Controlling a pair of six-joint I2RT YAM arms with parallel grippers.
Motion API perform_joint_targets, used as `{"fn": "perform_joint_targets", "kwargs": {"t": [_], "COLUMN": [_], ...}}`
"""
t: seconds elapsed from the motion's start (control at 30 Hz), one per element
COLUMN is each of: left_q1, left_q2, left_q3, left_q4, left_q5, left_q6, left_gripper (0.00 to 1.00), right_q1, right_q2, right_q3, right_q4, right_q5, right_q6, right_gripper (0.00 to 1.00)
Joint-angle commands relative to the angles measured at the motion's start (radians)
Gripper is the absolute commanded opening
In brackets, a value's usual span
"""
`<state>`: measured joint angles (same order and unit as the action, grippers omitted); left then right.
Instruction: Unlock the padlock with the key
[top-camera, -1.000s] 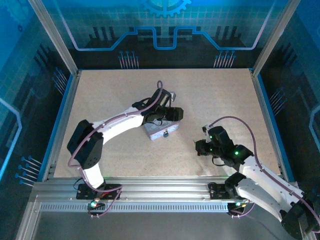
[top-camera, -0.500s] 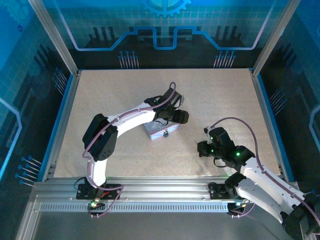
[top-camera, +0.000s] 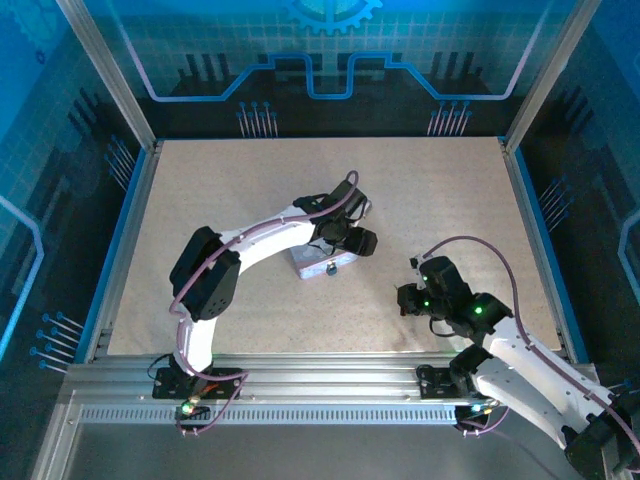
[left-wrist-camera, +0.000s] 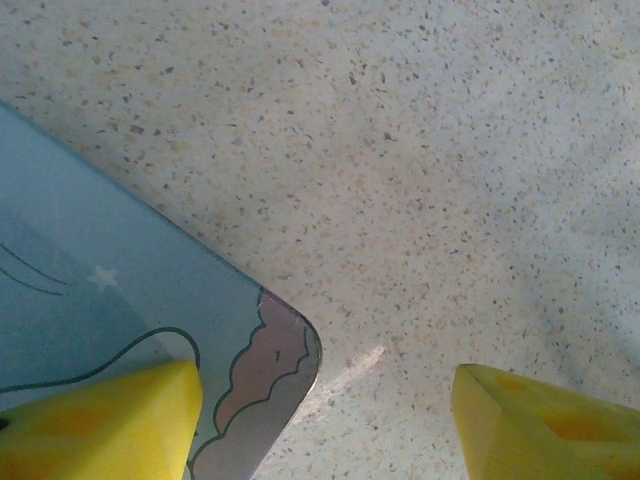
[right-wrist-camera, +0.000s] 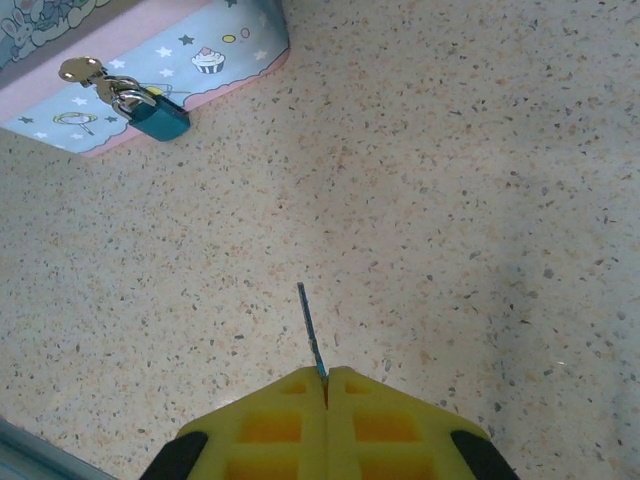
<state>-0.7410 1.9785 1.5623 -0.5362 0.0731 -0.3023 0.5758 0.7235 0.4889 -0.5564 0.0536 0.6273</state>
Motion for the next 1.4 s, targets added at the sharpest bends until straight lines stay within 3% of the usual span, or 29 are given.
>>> {"fn": "perform_joint_targets", "kwargs": {"t": [0.0,0.53,0.8,1.03,1.37], "left_q1": [-0.022,-0.035,-0.036,-0.03,0.134], "left_q2": [-0.032,-0.312,-0.399,-0.51,-0.661], "left_q3": [-0.032,-0.355,-0.435,-0.501,-0.711], "left_q4": [-0.08,-0.036,-0.03,-0.012,0.025], "left_q5": [0.056,0.065,0.042,-0.01,0.064], "left_q6": [0.04,0.001,-0.025,-0.085,-0.229], "left_gripper": [0.68,0.68,0.68,0.77,0.81], "right_q1": [0.01,0.01,0.011,0.011,0.021], "right_q2": [-0.013,-0.001,0.019,0.044,0.131], "right_q3": [0.001,-0.027,-0.038,-0.034,-0.013], "right_q4": [-0.027,0.03,0.068,0.147,0.207], "right_q5": [0.02,-0.009,-0.038,-0.098,-0.125], "right_q6": [0.003,0.011,0.011,-0.011,-0.015], "right_gripper": [0.06,0.06,0.06,0.06,0.06]}}
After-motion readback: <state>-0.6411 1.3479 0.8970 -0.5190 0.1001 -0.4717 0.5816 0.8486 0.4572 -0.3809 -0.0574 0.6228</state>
